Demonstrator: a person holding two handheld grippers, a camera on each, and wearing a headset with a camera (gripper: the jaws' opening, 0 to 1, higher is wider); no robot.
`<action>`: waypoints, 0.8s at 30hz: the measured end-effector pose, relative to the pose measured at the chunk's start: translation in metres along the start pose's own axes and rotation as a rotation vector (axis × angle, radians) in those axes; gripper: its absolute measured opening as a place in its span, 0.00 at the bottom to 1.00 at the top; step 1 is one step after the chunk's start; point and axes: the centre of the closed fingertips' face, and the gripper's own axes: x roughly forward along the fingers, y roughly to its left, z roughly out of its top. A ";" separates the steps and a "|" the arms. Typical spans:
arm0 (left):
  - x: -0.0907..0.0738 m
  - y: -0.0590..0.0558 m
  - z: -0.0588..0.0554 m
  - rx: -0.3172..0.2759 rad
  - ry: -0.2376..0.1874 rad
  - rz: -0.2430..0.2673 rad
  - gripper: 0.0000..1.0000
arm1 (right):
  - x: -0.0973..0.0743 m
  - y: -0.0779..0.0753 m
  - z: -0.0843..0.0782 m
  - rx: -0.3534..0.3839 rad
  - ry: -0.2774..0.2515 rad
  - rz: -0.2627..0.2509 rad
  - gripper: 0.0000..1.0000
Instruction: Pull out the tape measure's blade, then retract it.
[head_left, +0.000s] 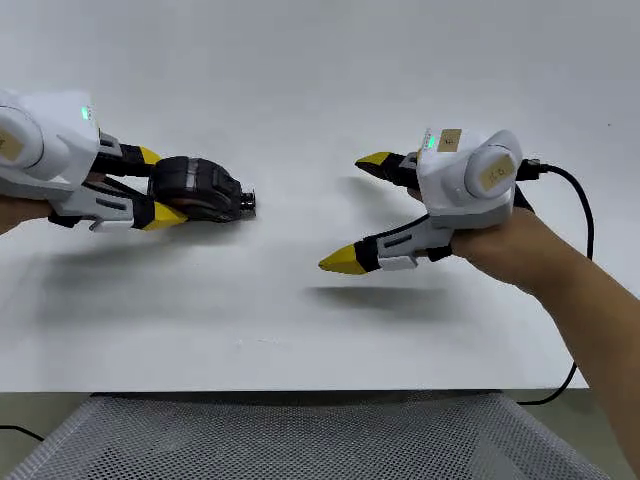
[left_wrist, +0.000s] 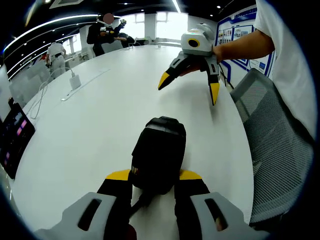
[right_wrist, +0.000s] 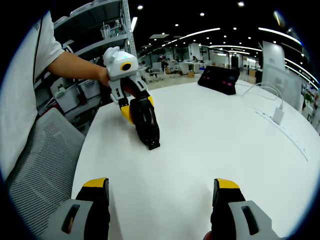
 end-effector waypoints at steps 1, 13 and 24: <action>0.000 0.000 0.000 -0.001 0.001 0.001 0.27 | 0.002 0.001 0.001 -0.003 -0.001 0.003 0.83; 0.000 -0.001 0.000 0.000 0.021 0.008 0.27 | 0.023 0.004 0.013 -0.071 -0.024 0.020 0.73; 0.001 -0.001 -0.001 0.011 0.039 0.005 0.27 | 0.045 0.005 0.021 -0.123 -0.033 0.045 0.61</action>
